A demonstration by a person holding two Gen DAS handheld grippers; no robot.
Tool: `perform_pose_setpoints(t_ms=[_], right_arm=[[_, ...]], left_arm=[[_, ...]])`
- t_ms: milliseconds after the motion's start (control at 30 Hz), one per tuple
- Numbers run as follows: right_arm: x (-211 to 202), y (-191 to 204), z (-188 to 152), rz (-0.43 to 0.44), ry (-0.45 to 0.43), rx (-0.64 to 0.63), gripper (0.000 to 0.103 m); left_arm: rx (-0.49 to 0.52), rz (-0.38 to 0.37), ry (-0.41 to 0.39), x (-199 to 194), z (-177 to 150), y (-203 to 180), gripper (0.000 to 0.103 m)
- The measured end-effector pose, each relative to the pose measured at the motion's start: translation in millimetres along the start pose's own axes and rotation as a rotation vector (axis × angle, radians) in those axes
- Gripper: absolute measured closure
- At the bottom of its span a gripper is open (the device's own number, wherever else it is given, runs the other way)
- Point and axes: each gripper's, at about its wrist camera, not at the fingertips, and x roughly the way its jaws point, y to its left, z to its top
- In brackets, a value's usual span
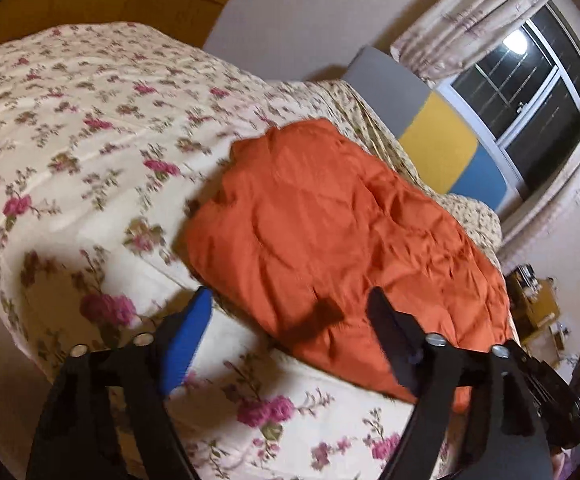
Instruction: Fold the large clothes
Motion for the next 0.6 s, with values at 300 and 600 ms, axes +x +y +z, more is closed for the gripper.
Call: perform_pose_setpoints(t_ms=[300,600], right_arm=[[28.0,14.8,-11.0,-0.061,0.054,-0.072,0.087],[52.6,9.6,-27.1,-0.070,0.044,-0.119,0.087]], left_arm=[[-0.065,-0.076,0.059,11.7,-5.4,1.6,0.026],[-0.121,-0.112,0.047,18.0,-4.3,2.0,0.014]])
